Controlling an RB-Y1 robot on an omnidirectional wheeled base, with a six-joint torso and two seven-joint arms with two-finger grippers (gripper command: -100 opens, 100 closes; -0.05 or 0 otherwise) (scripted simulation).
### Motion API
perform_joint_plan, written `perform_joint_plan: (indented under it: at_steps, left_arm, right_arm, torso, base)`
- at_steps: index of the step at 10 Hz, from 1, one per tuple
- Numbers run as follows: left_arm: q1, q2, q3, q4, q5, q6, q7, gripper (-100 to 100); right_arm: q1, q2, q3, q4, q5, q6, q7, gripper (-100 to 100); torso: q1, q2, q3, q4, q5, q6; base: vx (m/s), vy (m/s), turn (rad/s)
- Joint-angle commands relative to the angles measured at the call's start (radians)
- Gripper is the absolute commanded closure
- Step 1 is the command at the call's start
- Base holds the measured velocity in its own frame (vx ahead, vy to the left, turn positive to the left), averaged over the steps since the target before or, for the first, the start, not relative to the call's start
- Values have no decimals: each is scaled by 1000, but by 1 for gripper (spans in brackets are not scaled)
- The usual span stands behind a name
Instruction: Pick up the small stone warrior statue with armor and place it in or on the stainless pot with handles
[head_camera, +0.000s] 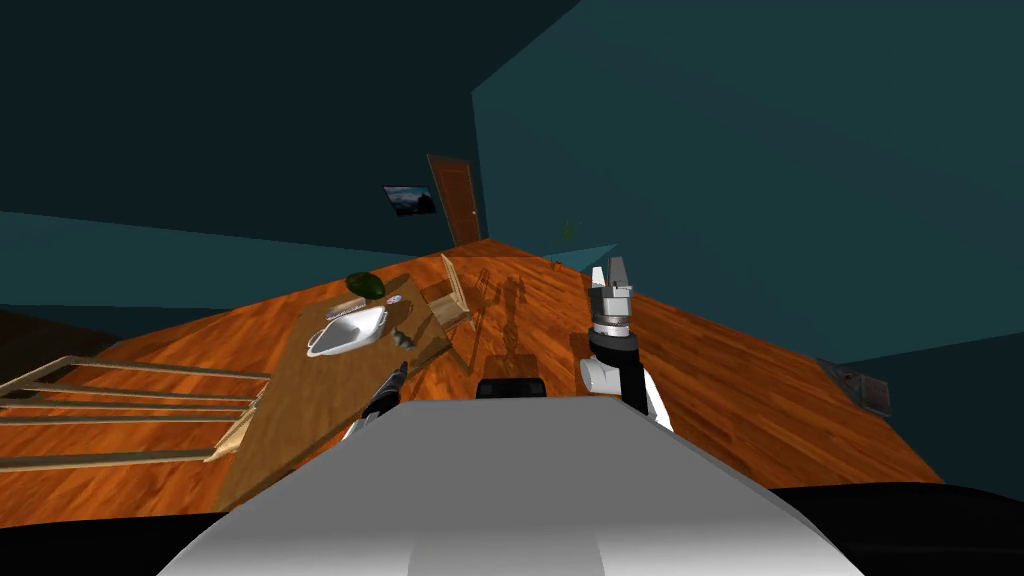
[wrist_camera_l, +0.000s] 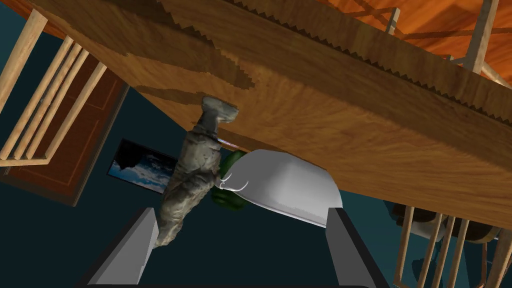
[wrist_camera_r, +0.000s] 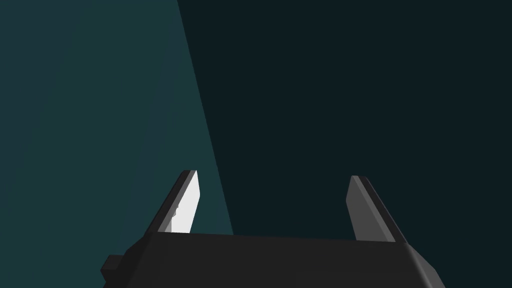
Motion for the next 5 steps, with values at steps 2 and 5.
perform_joint_plan:
  at_steps: [2,5]
  left_arm:
    - [-18,5,13,39,-53,60,14,-100]
    - [-39,28,33,74,-104,114,27,-100]
  right_arm:
    - [0,0,0,0,0,0,0,0]
    - [0,0,0,0,0,0,0,0]
  torso:
    - [2,2,1,0,0,0]
    - [6,1,1,0,1,0]
  base:
    - [131,-1,-210]
    - [152,76,-158]
